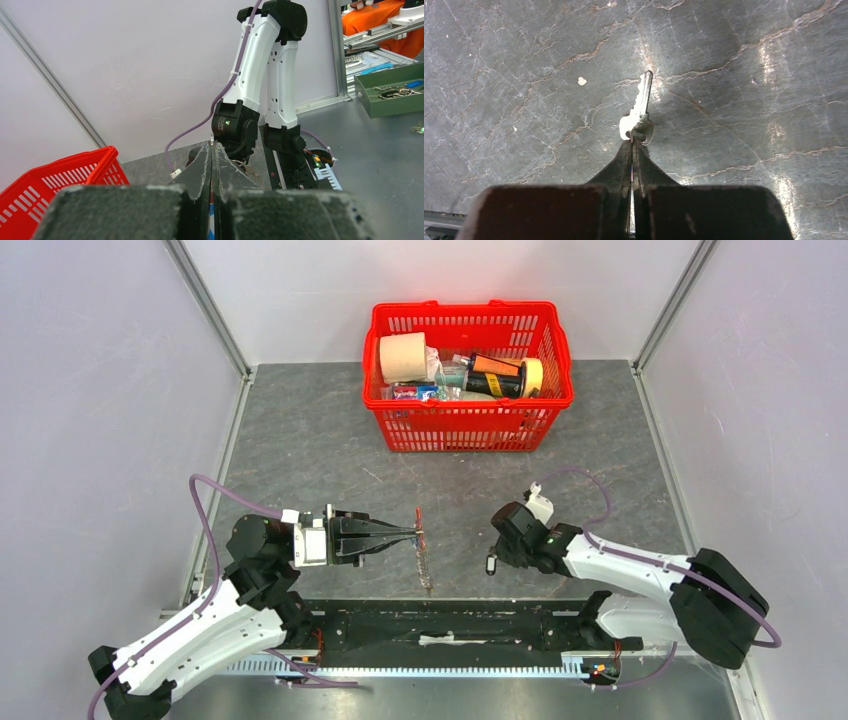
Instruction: Put the keys on the keyring
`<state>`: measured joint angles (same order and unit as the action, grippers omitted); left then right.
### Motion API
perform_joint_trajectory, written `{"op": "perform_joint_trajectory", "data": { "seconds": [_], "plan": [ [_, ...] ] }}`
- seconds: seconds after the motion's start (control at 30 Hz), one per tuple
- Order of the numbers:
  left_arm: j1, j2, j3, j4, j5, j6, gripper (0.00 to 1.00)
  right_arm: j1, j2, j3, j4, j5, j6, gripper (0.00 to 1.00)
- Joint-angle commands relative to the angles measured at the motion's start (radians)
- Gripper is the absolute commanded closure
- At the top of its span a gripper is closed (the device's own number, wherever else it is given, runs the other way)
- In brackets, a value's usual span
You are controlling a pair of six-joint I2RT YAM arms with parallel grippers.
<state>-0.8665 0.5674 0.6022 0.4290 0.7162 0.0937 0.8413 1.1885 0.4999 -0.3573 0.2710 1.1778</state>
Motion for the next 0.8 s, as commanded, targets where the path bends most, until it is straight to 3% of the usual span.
{"op": "perform_joint_trajectory", "data": {
  "seconds": [0.0, 0.13, 0.3, 0.47, 0.77],
  "plan": [
    [-0.005, -0.002, 0.004, 0.067, 0.009, -0.031, 0.98, -0.002, -0.040, 0.000, -0.020, 0.054, 0.002, 1.00],
    [-0.005, -0.002, 0.006, 0.067, 0.012, -0.036, 0.98, -0.002, -0.107, 0.027, -0.060, 0.066, -0.062, 1.00],
    [-0.008, -0.003, 0.010, 0.067, 0.018, -0.045, 0.98, -0.002, -0.253, 0.108, -0.095, 0.020, -0.276, 1.00],
    [-0.012, -0.004, 0.009, 0.080, 0.031, -0.058, 0.98, -0.001, -0.367, 0.273, -0.125, -0.124, -0.577, 1.00],
    [-0.016, 0.000, 0.014, 0.095, 0.047, -0.085, 0.98, 0.001, -0.341, 0.551, -0.194, -0.459, -0.967, 1.00]
  ]
}}
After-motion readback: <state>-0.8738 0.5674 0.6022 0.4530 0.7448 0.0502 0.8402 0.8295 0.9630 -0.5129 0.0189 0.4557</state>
